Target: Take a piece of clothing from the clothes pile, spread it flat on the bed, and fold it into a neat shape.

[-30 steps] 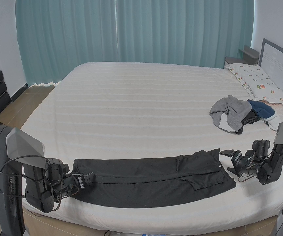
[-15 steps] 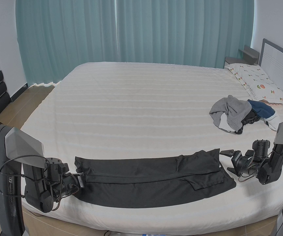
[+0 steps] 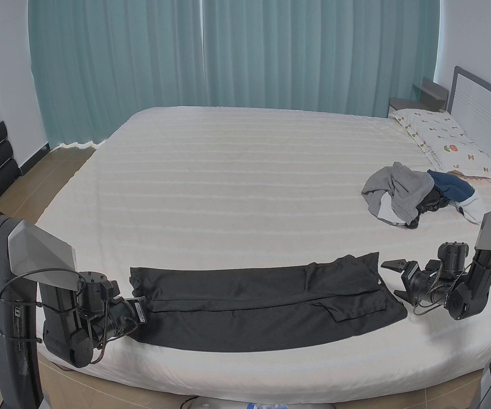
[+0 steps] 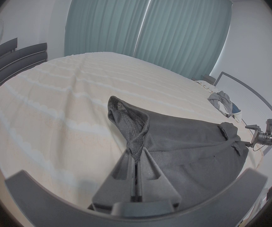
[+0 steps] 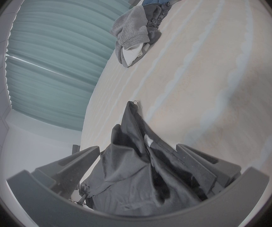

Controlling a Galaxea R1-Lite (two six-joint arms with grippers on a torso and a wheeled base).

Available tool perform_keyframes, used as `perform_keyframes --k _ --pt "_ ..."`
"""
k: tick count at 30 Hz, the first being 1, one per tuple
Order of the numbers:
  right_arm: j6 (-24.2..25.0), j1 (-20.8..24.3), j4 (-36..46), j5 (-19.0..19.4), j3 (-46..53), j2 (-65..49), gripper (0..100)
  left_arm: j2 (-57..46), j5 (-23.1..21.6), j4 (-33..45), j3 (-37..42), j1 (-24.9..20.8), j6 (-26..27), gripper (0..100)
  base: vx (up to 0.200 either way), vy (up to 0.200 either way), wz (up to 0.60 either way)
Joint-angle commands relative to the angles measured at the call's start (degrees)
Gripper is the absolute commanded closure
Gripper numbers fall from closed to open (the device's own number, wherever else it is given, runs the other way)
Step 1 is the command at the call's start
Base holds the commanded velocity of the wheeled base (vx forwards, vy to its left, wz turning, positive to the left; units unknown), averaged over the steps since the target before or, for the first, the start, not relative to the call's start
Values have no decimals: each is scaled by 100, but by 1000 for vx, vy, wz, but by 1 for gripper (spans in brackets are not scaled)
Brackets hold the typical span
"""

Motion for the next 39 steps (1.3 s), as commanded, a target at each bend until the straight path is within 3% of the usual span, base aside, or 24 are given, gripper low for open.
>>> perform_keyframes --k 1,9,28,39 --pt "0 0 -1 3 0 11 0 18 19 -2 -154 16 -30 100 0 0 0" --pt "0 0 -1 3 -9 11 0 -26 54 7 -426 -81 -610 100 0 0 0" --pt "0 0 -1 3 -9 11 0 -193 54 7 -505 -292 -1243 100 0 0 0" --pt "0 0 -1 3 -9 11 0 -641 256 33 -435 -784 -1252 100 0 -200 0"
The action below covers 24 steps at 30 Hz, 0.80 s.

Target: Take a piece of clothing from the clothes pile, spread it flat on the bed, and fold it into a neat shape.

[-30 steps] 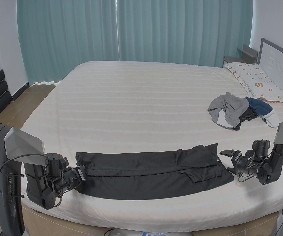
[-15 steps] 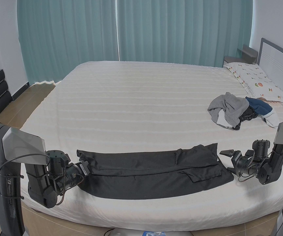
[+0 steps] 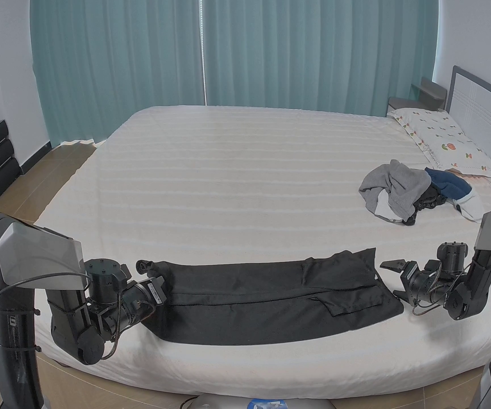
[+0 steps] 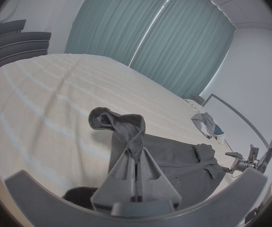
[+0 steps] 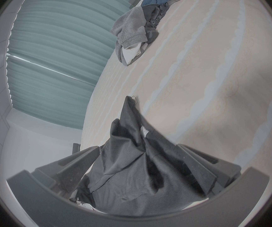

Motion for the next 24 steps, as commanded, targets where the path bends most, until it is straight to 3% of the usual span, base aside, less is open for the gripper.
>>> perform_keyframes --k 1,7,12,19,24 --pt "2 -9 -1 1 -1 4 0 -253 83 54 -16 -190 4 100 0 -200 0" --pt "2 -9 -1 1 -1 4 0 -596 118 502 -156 -462 4 100 0 -200 0" --pt "2 -9 -1 1 -1 4 0 -1000 118 1425 -473 -620 13 100 0 -200 0" --pt "2 0 -1 1 -1 4 0 -1141 347 2664 -1404 -945 4 100 0 -200 0" --pt "-6 0 -1 1 8 4 0 -1123 470 3130 -1809 -1227 -40 100 0 -200 0"
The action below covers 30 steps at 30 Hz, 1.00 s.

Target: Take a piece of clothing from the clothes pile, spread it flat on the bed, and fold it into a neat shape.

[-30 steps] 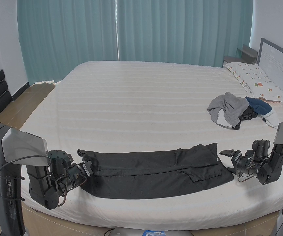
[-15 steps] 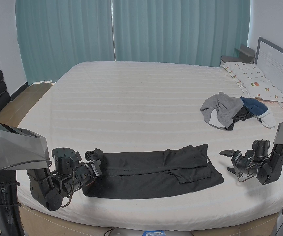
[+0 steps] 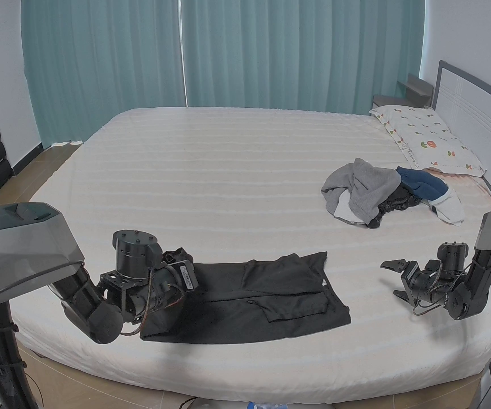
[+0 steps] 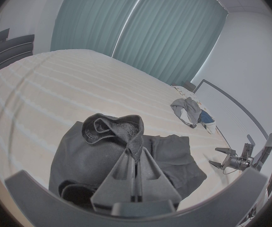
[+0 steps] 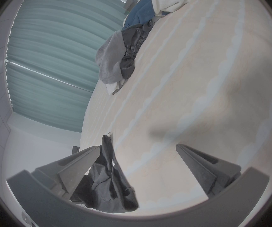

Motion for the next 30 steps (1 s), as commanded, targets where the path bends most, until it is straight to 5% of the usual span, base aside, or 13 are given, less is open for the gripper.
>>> perform_keyframes --k 1,13,29,30 --pt "-4 5 -1 3 -3 3 0 -57 96 318 -485 -378 -23 100 0 -200 0" --pt "-74 5 -1 3 6 11 0 540 351 1241 -1724 -1002 -40 100 0 -200 0" --pt "-74 5 -1 3 6 11 0 1024 439 1241 -2137 -1327 -445 100 0 0 0" --pt "-74 5 -1 3 6 11 0 1024 439 1241 -2129 -1327 -445 0 0 0 0"
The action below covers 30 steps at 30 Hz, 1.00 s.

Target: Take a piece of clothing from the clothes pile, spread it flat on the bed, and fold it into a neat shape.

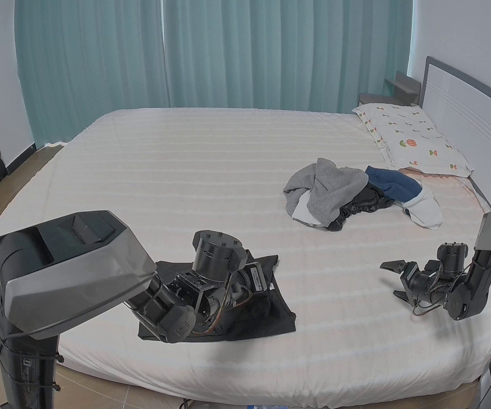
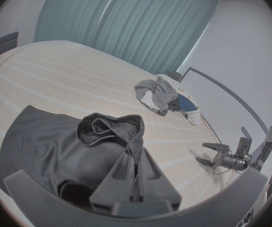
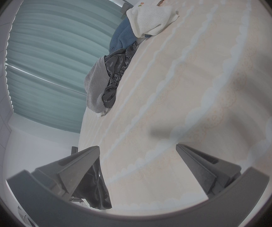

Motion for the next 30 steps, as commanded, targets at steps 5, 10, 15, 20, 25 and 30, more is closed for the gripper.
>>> perform_keyframes --k 5,10,15,20,25,30 --pt "0 -5 -4 3 8 0 0 24 4 -21 99 -83 -16 0 0 0 0" --pt "-9 -5 -4 3 17 0 0 -249 12 -82 556 -83 -288 0 0 0 0" --pt "-35 -5 -4 3 17 0 0 -697 4 -170 1198 -13 -807 0 0 0 0" --pt "-44 -5 -4 3 17 0 0 -1128 -102 -926 2288 330 -1431 0 -40 0 0" --pt "-44 -5 -4 3 26 0 0 -1040 -295 -1752 2842 725 -1879 0 -200 0 0" --pt "-44 -5 -4 3 26 0 0 -996 -638 -1981 3044 1235 -2020 0 -120 0 0"
